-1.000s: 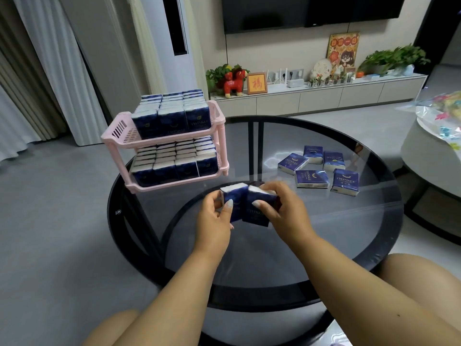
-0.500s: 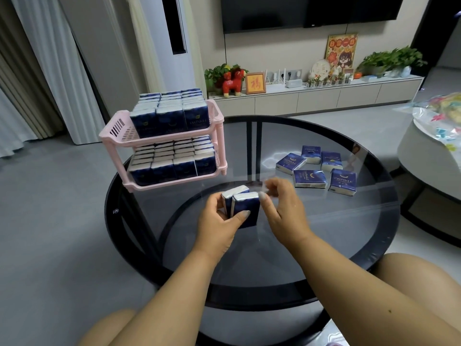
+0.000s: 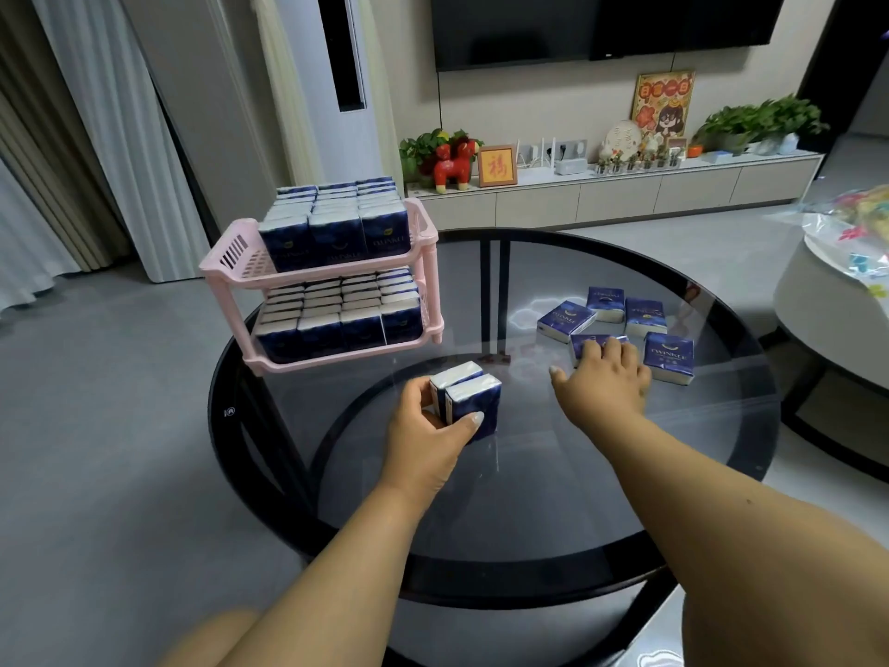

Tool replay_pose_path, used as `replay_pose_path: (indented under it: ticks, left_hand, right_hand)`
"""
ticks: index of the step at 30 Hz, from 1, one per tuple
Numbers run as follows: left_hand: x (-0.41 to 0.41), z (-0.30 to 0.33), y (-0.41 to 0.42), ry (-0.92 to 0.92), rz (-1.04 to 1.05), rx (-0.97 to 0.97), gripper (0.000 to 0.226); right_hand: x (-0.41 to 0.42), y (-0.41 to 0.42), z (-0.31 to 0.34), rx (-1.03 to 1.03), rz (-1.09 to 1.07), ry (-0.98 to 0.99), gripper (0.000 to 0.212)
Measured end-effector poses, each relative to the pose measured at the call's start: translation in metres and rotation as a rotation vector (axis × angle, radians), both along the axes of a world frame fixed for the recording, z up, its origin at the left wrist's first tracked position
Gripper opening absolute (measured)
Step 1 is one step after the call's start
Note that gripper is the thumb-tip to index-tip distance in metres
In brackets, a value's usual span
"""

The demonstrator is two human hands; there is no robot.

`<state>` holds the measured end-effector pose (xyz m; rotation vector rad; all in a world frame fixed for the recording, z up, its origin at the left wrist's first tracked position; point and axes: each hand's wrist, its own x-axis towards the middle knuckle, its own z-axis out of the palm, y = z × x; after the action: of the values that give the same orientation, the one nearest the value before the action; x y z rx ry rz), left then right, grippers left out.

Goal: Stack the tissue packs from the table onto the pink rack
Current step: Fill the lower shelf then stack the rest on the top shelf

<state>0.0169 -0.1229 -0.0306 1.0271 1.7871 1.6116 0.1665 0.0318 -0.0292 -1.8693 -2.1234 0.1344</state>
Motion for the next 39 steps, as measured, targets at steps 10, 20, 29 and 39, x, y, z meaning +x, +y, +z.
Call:
replay_pose_path:
  ticks: [10, 20, 29, 39]
  left_hand:
    - [0.002, 0.001, 0.0, -0.006, 0.02, -0.003, 0.044]
    - [-0.001, 0.002, 0.0, -0.035, 0.022, -0.001, 0.043]
    - [-0.004, 0.002, -0.002, -0.118, 0.099, 0.072, 0.036]
    - [-0.006, 0.003, -0.002, -0.158, 0.106, 0.072, 0.032]
  right_hand:
    - [-0.008, -0.011, 0.005, 0.161, 0.103, 0.165, 0.039]
    - [0.002, 0.006, 0.01, -0.06, -0.15, 0.412, 0.072]
    - [-0.015, -0.034, 0.002, -0.035, 0.113, 0.886, 0.051]
    - [-0.015, -0.077, 0.01, 0.022, 0.586, 0.929, 0.028]
